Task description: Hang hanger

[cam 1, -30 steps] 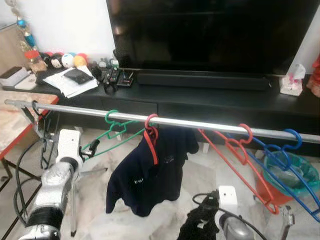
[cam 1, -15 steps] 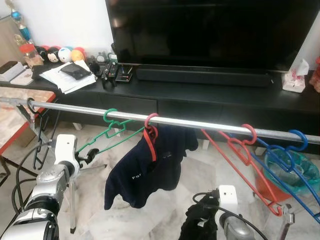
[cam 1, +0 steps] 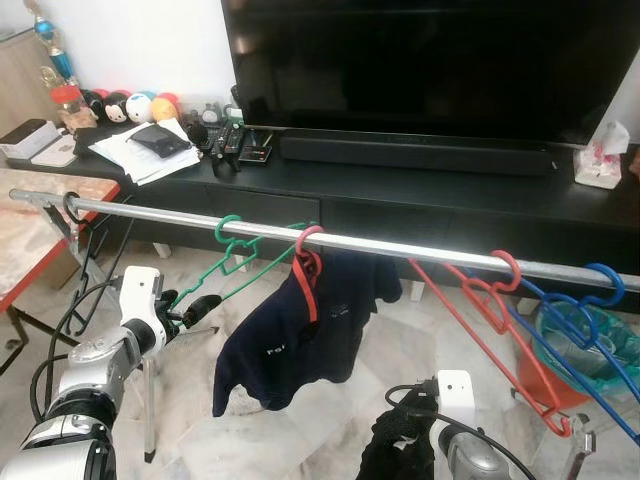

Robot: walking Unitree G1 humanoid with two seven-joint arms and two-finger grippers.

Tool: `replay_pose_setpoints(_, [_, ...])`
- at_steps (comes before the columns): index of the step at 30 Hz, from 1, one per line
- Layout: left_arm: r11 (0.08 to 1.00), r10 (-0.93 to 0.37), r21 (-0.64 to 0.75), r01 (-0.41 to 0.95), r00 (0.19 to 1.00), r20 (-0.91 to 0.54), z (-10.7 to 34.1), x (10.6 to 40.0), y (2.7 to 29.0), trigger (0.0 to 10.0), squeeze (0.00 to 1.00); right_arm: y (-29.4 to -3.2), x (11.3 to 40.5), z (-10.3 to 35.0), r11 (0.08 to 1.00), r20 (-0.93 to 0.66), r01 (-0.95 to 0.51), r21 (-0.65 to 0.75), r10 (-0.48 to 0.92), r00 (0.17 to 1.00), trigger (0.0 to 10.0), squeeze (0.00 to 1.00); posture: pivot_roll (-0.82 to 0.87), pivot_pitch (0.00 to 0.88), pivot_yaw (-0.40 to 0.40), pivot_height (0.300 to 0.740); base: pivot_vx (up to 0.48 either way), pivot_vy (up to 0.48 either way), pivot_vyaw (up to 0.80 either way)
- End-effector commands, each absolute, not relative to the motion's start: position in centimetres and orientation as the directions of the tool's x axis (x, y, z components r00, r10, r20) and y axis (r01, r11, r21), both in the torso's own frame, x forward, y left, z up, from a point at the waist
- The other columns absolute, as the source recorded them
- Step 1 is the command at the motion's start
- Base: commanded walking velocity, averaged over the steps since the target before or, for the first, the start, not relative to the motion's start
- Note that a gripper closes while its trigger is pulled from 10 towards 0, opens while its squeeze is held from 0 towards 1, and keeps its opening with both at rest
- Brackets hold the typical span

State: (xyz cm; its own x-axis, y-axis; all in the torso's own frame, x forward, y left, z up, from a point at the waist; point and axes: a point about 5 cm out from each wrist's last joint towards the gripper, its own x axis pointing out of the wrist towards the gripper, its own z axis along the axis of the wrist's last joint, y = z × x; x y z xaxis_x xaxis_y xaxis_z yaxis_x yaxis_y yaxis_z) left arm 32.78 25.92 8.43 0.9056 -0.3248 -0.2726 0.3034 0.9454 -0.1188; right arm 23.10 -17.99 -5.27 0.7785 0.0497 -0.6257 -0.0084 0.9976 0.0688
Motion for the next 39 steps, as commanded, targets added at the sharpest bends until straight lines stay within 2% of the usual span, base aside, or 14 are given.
replay_pose_setpoints(1, [0.955, -0.296, -0.07, 0.288, 0.928, -0.227, 9.9, 33.3, 26.6, 10.0, 0.0, -17.9, 23.7, -4.8, 0.997, -0.6, -0.014, 0.074, 0.055, 0.798, 10.0, 0.0, 0.01, 0.0, 0.041, 0.74, 0.0, 0.0, 0.0])
replay_pose_setpoints(6, [0.95, -0.312, -0.09, 0.3, 0.933, -0.18, 10.4, 33.9, 25.8, 10.0, 0.0, -17.8, 23.7, -4.8, 0.997, -0.599, -0.016, 0.077, 0.059, 0.799, 10.0, 0.0, 0.01, 0.0, 0.04, 0.74, 0.0, 0.0, 0.0])
replay_pose_setpoints(11, [0.971, -0.238, -0.076, 0.228, 0.959, -0.157, 9.8, 34.6, 23.9, 10.0, 0.0, -17.7, 23.7, -4.8, 0.997, -0.599, -0.017, 0.078, 0.061, 0.798, 10.0, 0.0, 0.0, 0.0, 0.044, 0.74, 0.0, 0.0, 0.0])
replay_pose_setpoints(14, [0.969, -0.248, -0.066, 0.24, 0.953, -0.174, 8.9, 34.9, 21.5, 10.0, 0.0, -17.8, 23.7, -4.8, 0.997, -0.599, -0.012, 0.078, 0.056, 0.799, 10.0, 0.0, 0.0, 0.0, 0.044, 0.74, 0.0, 0.0, 0.0])
replay_pose_setpoints(21, [0.981, -0.173, 0.048, 0.189, 0.959, -0.225, 8.4, 35.6, 19.4, 10.0, 0.0, -17.9, 23.6, -4.9, 0.997, -0.603, -0.011, 0.075, 0.054, 0.796, 10.0, 0.0, -0.01, 0.0, 0.046, 0.74, 0.0, 0.0, 0.0])
replay_pose_setpoints(28, [0.988, -0.115, 0.07, 0.137, 0.959, -0.257, 8.1, 36.0, 17.9, 10.0, 0.0, -17.9, 23.6, -4.9, 0.997, -0.601, -0.007, 0.076, 0.051, 0.798, 10.0, 0.0, -0.02, 0.0, 0.052, 0.74, 0.0, 0.0, 0.0])
replay_pose_setpoints(29, [0.99, -0.107, 0.066, 0.128, 0.96, -0.257, 8.2, 36.1, 17.8, 7.5, 0.0, -17.9, 23.6, -4.9, 0.997, -0.601, -0.007, 0.076, 0.051, 0.798, 10.0, 0.0, -0.02, 0.0, 0.051, 0.74, 0.0, 0.0, 0.0])
replay_pose_setpoints(30, [0.991, -0.1, 0.063, 0.12, 0.961, -0.257, 8.2, 36.1, 17.7, 3.1, 0.0, -17.9, 23.6, -4.9, 0.997, -0.601, -0.007, 0.076, 0.051, 0.798, 10.0, 0.0, -0.02, 0.0, 0.052, 0.74, 0.0, 0.0, 0.0])
replay_pose_setpoints(31, [0.992, -0.091, 0.064, 0.111, 0.962, -0.258, 8.2, 36.2, 17.6, 0.3, 0.0, -17.9, 23.6, -4.9, 0.997, -0.6, -0.007, 0.076, 0.051, 0.798, 10.0, 0.0, -0.02, 0.0, 0.052, 0.74, 0.0, 0.0, 0.0])
replay_pose_setpoints(33, [0.993, -0.083, 0.057, 0.101, 0.964, -0.254, 8.2, 36.2, 17.6, 0.0, 0.0, -17.9, 23.6, -4.9, 0.997, -0.6, -0.005, 0.076, 0.05, 0.798, 10.0, 0.0, -0.02, 0.0, 0.053, 0.74, 0.0, 0.0, 0.0])
replay_pose_setpoints(39, [0.996, -0.064, 0.049, 0.077, 0.969, -0.237, 8.4, 36.3, 17.9, 0.0, 0.0, -17.9, 23.6, -4.9, 0.997, -0.6, -0.003, 0.076, 0.048, 0.799, 10.0, 0.0, -0.02, 0.0, 0.052, 0.74, 0.0, 0.0, 0.0])
